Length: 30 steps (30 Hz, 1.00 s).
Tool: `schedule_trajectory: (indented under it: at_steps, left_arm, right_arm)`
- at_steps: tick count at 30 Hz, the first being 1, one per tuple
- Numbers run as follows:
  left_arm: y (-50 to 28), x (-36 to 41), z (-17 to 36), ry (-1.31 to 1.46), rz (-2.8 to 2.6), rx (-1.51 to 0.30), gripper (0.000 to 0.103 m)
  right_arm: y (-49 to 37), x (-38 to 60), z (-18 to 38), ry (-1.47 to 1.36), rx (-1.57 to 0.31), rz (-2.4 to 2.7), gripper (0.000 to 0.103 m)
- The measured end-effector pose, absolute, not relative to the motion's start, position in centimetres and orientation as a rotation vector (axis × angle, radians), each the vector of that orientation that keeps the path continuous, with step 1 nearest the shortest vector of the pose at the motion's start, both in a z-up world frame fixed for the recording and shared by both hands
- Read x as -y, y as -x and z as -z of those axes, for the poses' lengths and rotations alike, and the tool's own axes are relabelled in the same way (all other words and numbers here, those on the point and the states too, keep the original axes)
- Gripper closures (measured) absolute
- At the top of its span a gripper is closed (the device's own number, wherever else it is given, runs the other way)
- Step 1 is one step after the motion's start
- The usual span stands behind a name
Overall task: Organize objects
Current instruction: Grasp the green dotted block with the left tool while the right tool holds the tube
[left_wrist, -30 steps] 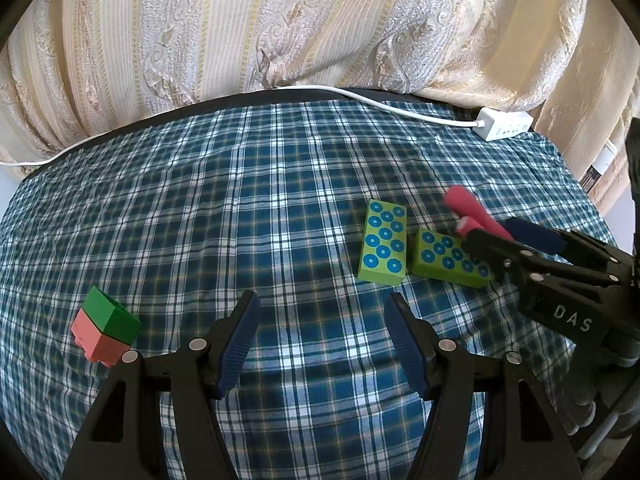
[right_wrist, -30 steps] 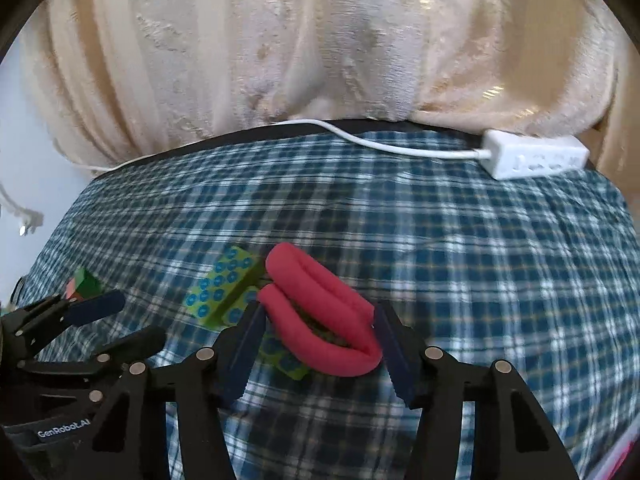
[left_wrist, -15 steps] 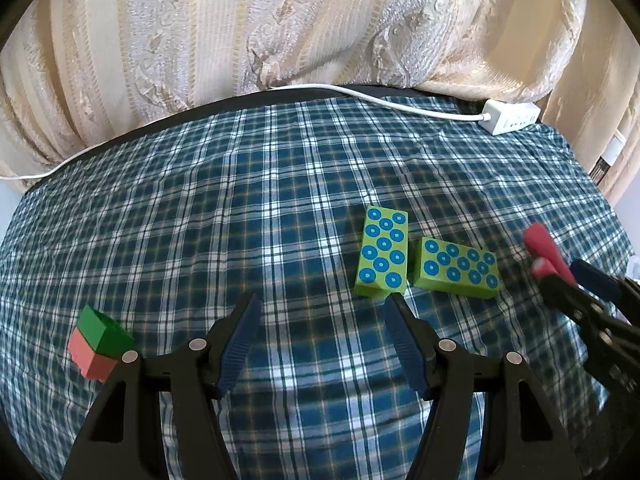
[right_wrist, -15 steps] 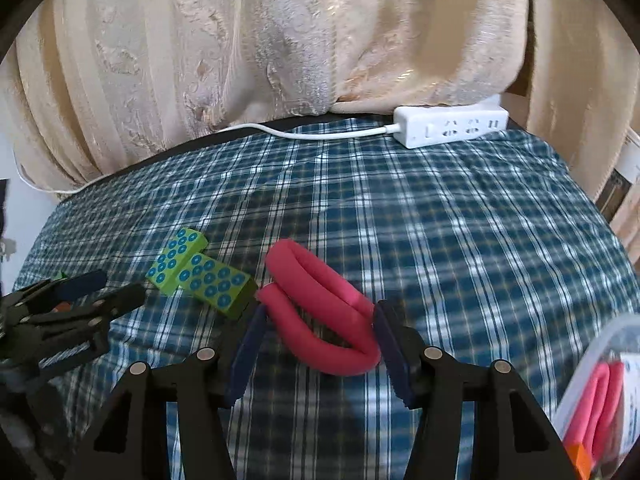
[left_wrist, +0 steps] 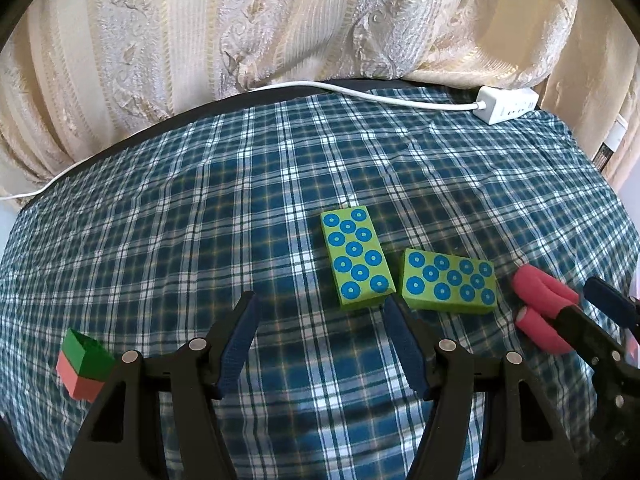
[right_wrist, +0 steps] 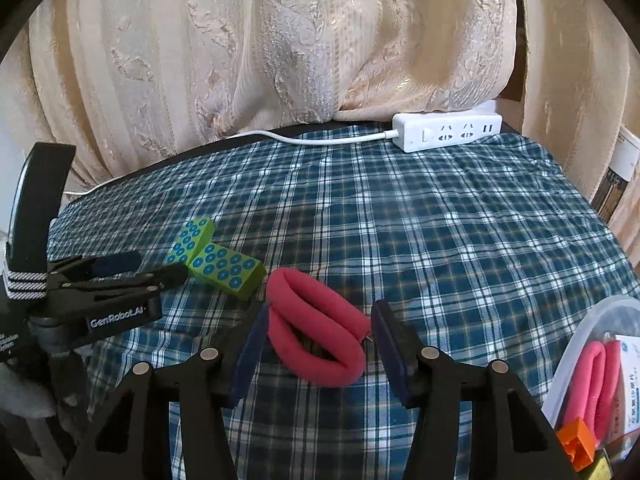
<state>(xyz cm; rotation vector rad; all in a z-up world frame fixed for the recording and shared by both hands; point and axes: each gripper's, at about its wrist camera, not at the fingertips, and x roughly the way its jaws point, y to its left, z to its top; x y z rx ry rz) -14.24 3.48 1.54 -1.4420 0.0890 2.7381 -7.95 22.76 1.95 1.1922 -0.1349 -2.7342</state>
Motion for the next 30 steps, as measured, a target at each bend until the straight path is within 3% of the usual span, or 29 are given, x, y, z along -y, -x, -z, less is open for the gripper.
schedule_trajectory:
  at_steps: [30]
  left_arm:
    - [18.1, -3.9, -2.1, 1.466, -2.748, 0.05, 0.04]
  right_arm:
    - [8.1, -24.0, -1.6, -1.155, 0.226, 2.753, 0.043]
